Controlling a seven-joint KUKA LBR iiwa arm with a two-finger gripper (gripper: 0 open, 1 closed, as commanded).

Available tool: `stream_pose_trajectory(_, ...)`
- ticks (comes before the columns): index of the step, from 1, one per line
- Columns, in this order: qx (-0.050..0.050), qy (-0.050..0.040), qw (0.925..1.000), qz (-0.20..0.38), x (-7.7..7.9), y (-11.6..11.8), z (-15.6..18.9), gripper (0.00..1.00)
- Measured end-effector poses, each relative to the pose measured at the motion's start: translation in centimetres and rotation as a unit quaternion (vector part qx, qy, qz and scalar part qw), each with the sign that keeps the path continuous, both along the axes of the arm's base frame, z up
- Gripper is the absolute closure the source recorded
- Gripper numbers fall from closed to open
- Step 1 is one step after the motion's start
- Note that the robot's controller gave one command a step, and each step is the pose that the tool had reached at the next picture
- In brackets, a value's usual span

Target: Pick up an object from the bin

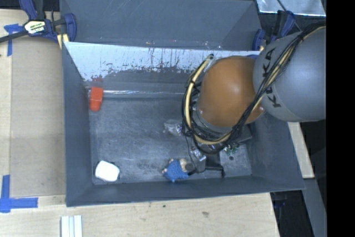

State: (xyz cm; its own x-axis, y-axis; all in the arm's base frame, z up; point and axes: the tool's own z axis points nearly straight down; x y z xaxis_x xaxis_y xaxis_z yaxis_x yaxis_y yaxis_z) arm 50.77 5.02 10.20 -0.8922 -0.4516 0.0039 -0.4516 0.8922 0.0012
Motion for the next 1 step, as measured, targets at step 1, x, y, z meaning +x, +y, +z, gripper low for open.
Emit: stream_pose_trajectory(1, 0.000, -0.0053, 0.9975, 0.070, -2.16, 1.30, -3.01, 0.00)
